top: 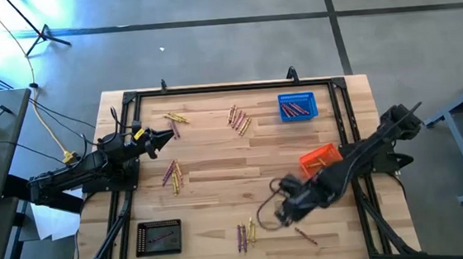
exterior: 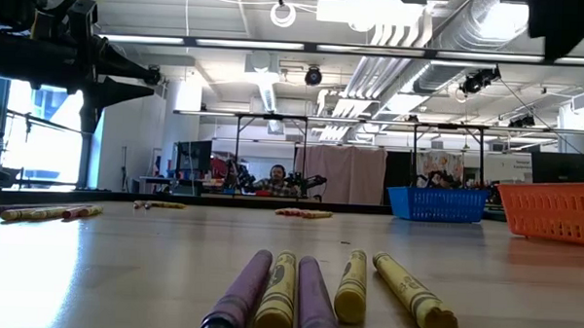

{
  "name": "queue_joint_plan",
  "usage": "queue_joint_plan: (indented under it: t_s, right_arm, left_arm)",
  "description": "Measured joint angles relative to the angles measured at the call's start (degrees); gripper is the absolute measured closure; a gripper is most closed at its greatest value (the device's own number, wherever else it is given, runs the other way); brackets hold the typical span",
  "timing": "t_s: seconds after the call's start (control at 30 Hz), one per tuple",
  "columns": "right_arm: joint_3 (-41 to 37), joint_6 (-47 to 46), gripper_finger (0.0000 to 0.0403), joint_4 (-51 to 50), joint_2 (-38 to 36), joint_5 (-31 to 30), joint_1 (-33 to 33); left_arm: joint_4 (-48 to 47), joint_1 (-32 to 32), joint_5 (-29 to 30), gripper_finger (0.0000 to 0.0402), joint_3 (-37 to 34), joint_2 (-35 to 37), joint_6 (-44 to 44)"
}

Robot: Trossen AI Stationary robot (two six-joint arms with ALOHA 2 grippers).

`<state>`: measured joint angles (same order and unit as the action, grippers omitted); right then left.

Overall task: Sort crayons
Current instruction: Put the red crayon into the blue basket

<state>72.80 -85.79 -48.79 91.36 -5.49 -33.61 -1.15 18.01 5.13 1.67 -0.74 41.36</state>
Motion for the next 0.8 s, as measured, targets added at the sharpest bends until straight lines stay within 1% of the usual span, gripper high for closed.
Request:
queue_joint_plan:
  t_s: [0.07,0.1,0.23,0.27,0.33,0.4,0.53,0.8]
  right_arm:
    - [-0.28,-2.68,0.0304,3.03,2.79,1.20,-1.98]
    - [-0.30,-3.89,0.0304,3.70,4.34,3.28,-2.89]
    - [-0.44,-8.13,0.0304,5.58,10.59,14.76,-5.68]
    - [-0.44,-8.56,0.0304,6.63,11.74,16.90,-6.29]
    - [-0.44,-8.90,0.0304,8.76,13.35,18.94,-7.26]
    - [-0.44,-9.90,0.0304,9.69,14.38,18.50,-7.93]
    - [-0.44,-12.21,0.0304,8.40,15.93,15.88,-9.18]
    - [-0.44,-12.97,0.0304,3.38,19.49,15.95,-10.68]
  left_arm:
    - [0.00,-0.01,0.00,0.0296,0.00,0.01,0.00]
    - [0.00,0.01,0.00,0.0296,0.00,0.01,0.00]
    - [0.00,0.01,0.00,0.0296,0.00,0.01,0.00]
    - [0.00,0.00,0.00,0.0296,0.00,-0.01,0.00]
    - [0.00,0.01,0.00,0.0296,0.00,0.01,0.00]
    - [0.00,0.00,0.00,0.0296,0.00,0.01,0.00]
    - [0.00,-0.01,0.00,0.0296,0.00,0.01,0.00]
    - [0.00,-0.01,0.00,0.0296,0.00,0.00,0.00]
